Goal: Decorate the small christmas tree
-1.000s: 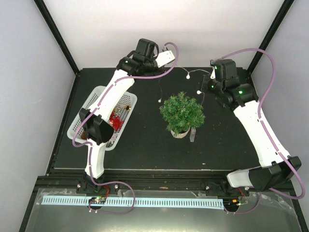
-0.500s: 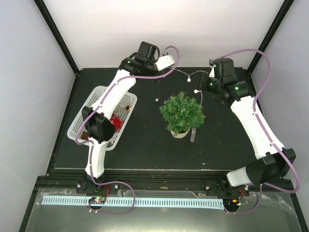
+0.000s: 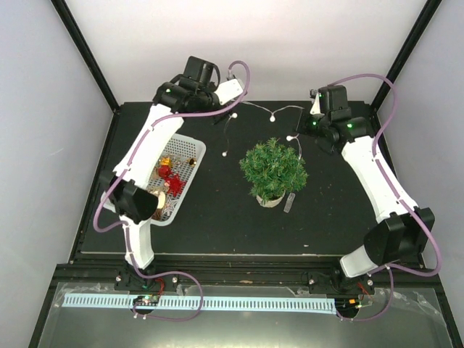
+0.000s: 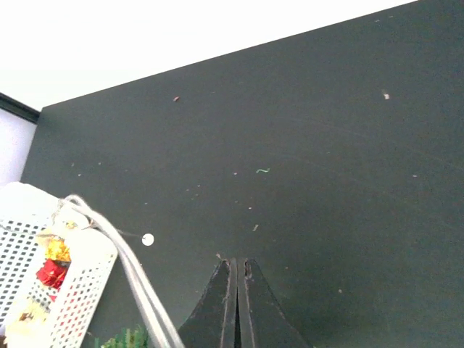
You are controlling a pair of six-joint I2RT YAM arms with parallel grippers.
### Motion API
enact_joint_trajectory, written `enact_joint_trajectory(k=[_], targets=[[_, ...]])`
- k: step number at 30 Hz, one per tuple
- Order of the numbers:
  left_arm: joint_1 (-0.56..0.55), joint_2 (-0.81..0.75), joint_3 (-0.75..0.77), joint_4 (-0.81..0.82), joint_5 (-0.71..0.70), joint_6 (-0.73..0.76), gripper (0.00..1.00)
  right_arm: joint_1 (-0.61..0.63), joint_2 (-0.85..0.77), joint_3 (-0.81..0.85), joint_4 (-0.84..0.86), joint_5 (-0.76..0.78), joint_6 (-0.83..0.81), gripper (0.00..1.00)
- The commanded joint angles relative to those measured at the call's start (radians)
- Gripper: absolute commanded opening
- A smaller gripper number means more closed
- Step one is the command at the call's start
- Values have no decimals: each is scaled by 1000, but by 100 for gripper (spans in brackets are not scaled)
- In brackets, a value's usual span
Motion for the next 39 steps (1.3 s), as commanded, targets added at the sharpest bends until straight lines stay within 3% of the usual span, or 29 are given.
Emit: enact_joint_trajectory(k=[1, 6, 17, 29, 35, 39], targets=[[9, -114, -46, -102, 126, -29, 2, -9, 33, 45, 30, -88, -8, 2], [11, -147, -133, -157, 165, -45, 1, -9, 83, 74, 9, -162, -22, 3], [48, -113, -166, -253, 218, -98, 1, -10, 129, 90, -10, -289, -72, 10], [123, -40, -119, -307, 277, -157, 2, -22, 142, 86, 7, -427, -69, 52], [152, 6, -69, -348, 290, -155, 2, -38, 148, 90, 54, -522, -34, 62], [162, 31, -24, -388, 303, -148, 2, -58, 141, 92, 79, -544, -5, 63]])
